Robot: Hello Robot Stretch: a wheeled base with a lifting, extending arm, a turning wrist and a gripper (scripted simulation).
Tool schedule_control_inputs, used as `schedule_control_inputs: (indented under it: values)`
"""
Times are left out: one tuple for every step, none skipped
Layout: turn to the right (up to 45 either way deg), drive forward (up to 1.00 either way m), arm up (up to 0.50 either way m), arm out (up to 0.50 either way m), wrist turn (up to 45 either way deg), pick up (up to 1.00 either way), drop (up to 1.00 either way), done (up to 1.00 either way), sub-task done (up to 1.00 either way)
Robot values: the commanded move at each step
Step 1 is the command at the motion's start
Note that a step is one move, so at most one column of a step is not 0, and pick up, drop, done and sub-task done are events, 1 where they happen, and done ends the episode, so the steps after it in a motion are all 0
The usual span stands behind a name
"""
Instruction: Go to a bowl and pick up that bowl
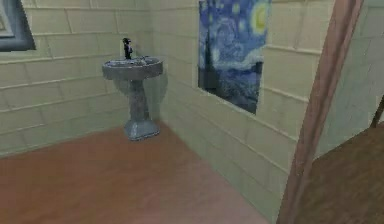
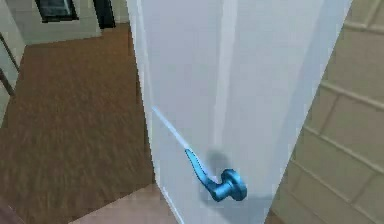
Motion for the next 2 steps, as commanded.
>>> schedule_control_inputs:
  values:
    - [45.0,0.0,0.0,0.0,0.0,0.0,0.0,0.0,0.0]
    - [3.0,0.0,0.0,0.0,0.0,0.0,0.0,0.0,0.0]
